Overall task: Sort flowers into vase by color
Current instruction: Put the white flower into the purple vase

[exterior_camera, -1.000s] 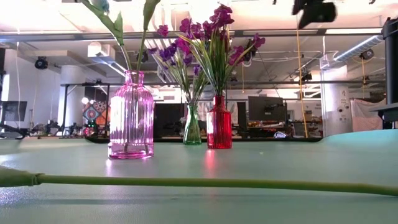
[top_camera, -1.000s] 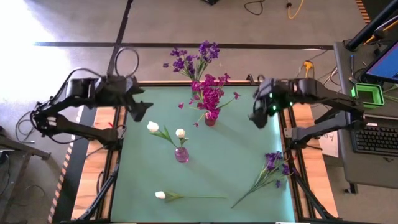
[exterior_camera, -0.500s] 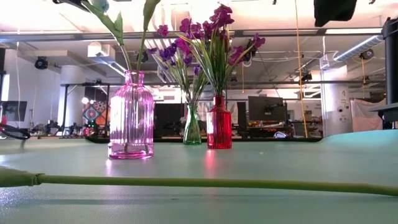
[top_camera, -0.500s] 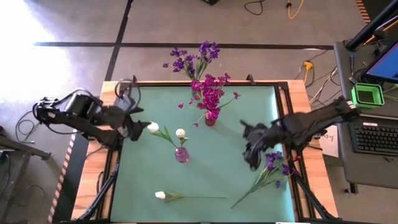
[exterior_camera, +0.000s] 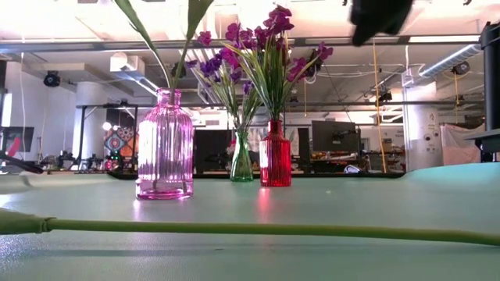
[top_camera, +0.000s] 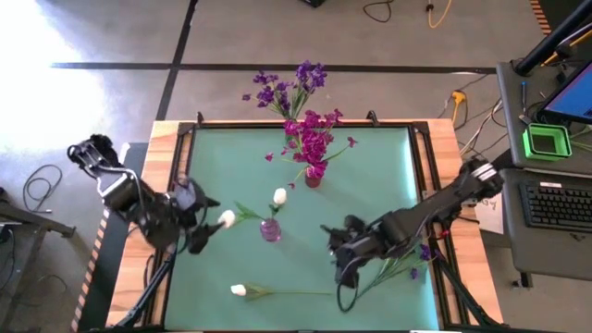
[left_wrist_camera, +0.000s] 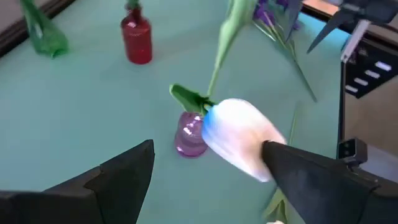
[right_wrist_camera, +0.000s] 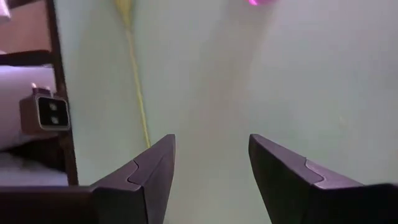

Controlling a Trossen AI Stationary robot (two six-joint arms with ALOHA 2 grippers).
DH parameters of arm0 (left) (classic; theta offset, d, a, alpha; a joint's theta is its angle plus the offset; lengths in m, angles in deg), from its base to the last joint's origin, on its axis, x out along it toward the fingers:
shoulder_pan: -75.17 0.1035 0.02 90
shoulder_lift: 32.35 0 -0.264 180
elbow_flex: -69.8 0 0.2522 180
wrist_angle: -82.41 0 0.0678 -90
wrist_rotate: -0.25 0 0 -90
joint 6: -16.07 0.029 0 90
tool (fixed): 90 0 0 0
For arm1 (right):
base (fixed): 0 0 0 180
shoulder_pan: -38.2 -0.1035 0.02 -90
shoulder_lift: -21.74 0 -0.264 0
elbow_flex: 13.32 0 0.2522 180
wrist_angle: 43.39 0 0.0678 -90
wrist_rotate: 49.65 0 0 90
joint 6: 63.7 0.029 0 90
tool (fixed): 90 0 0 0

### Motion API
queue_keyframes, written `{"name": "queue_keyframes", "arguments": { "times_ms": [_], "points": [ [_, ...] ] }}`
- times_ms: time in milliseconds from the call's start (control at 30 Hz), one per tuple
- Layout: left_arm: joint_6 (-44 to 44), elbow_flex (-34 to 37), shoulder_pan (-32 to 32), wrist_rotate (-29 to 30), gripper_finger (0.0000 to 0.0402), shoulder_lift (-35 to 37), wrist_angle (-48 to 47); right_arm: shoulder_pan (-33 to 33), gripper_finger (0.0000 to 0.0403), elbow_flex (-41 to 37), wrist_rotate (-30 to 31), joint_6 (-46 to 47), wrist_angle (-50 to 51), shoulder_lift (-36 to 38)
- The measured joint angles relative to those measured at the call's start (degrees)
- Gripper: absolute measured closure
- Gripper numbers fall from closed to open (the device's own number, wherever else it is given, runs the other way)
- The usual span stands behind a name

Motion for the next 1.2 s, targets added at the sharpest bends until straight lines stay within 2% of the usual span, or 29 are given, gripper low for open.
{"name": "queue_keyframes", "arguments": {
  "times_ms": [133,333,467,600,700,967,1200],
  "points": [
    [-0.5,-1.3,-3.0,3.4,0.0066,-3.0,0.0,-0.4,0.0207,1.0,1.4,-4.7,-7.0,-4.6],
    [-1.2,-4.0,-5.7,3.3,0.0066,-7.3,-0.2,-1.2,0.0207,1.7,1.1,-11.3,-17.7,-10.9],
    [-3.5,-6.5,-7.8,3.1,0.0066,-9.6,-3.7,-1.2,0.0207,1.7,0.9,-12.6,-23.3,-13.8],
    [-6.5,-10.4,-8.3,3.1,0.0066,-10.9,-10.0,-1.1,0.0207,1.7,1.0,-12.7,-23.9,-14.9],
    [-5.6,-13.0,-8.3,3.9,0.0066,-11.7,-12.9,-1.2,0.0207,1.7,1.1,-12.2,-24.1,-14.9],
    [1.6,-19.5,-8.3,11.5,0.0066,-12.7,-13.5,-1.1,0.0207,1.7,2.8,-11.6,-26.7,-15.0],
    [1.7,-22.7,-8.7,11.6,0.0066,-14.2,-13.4,-1.5,0.0207,1.7,7.3,-14.5,-34.2,-17.1]
  ]
}}
